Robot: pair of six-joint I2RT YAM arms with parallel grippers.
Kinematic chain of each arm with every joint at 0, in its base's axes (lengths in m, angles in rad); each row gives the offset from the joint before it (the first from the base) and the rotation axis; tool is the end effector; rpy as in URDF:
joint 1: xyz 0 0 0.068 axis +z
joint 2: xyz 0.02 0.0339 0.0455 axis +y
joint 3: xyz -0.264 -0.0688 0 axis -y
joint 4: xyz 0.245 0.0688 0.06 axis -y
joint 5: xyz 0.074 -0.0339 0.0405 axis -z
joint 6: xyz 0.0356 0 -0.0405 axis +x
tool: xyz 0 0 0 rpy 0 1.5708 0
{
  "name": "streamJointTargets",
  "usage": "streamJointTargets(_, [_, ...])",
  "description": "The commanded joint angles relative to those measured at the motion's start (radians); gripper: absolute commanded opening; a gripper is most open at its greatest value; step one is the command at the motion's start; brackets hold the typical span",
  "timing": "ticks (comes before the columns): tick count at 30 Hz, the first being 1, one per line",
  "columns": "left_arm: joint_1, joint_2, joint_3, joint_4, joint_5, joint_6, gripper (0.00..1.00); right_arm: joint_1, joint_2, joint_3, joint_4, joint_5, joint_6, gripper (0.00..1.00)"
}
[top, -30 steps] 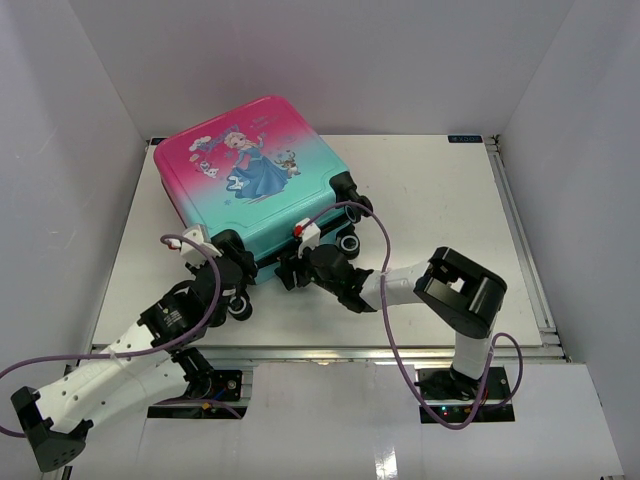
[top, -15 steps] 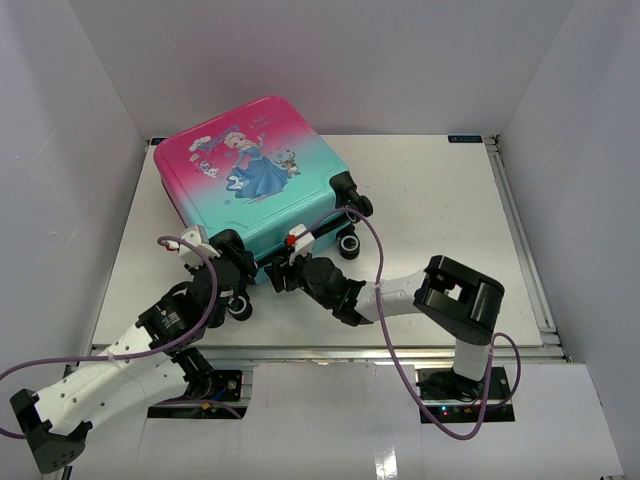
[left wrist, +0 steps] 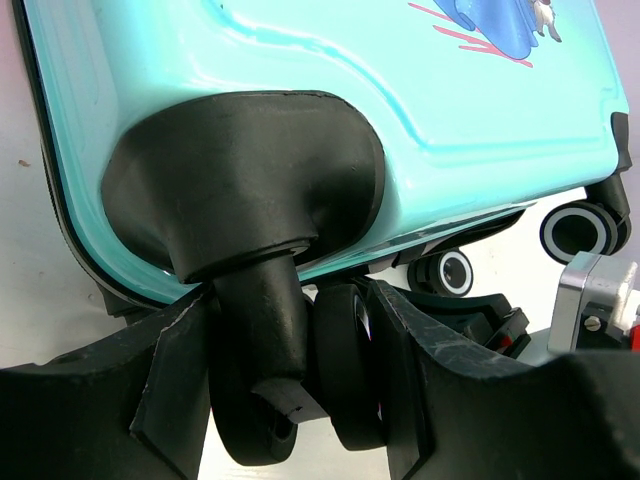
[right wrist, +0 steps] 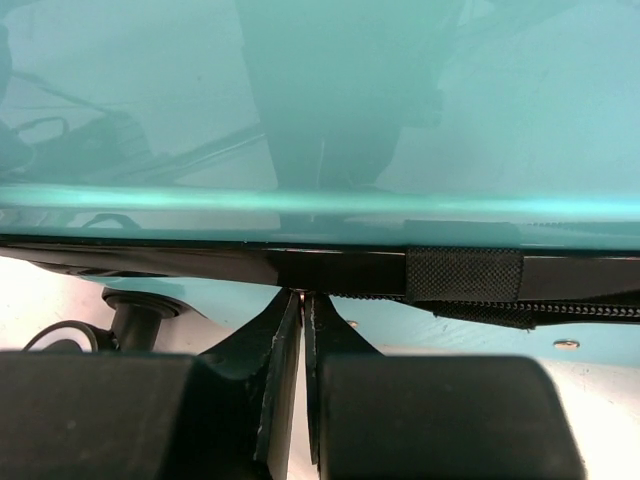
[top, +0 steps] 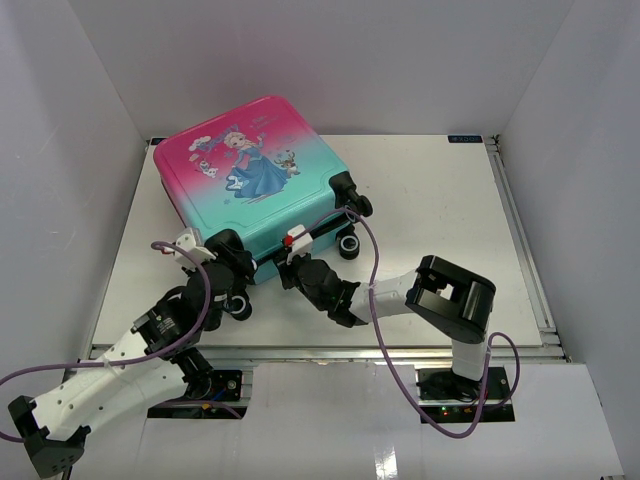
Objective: Pack the luggage
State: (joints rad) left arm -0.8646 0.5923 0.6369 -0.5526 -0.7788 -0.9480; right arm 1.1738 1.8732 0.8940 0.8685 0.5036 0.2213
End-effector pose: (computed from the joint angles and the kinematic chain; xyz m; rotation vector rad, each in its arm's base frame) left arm 0.1033 -0.0826 0.2834 -0.5344 1.8698 -0.3964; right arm 0.1665 0.3527 0.1840 -0.4222 1.6537 0.6282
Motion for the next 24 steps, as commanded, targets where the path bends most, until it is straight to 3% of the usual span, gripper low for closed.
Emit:
streamJointTargets(1, [-0.028, -0.045, 0.044, 0.151, 0.114, 0.017, 0.0, -0.028, -0.002, 0.043, 0.191, 0.1, -0.062, 0.08])
streamJointTargets(5, [-0.028, -0.063, 0.043, 0.101, 0.075, -0.008, 0.0, -0.039, -0.031, -0.018, 0.194, 0.208, -0.099, 0.08])
streamJointTargets(10, [-0.028, -0.147, 0.075, -0.082, -0.04, -0.118, 0.0, -0.143, -0.116, -0.156, 0.215, 0.226, -0.055, 0.08])
streamJointTargets(24, [-0.028, -0.212, 0.185, -0.397, -0.171, -0.272, 0.0, -0.412, -0.26, -0.296, 0.211, 0.138, 0.05, 0.08])
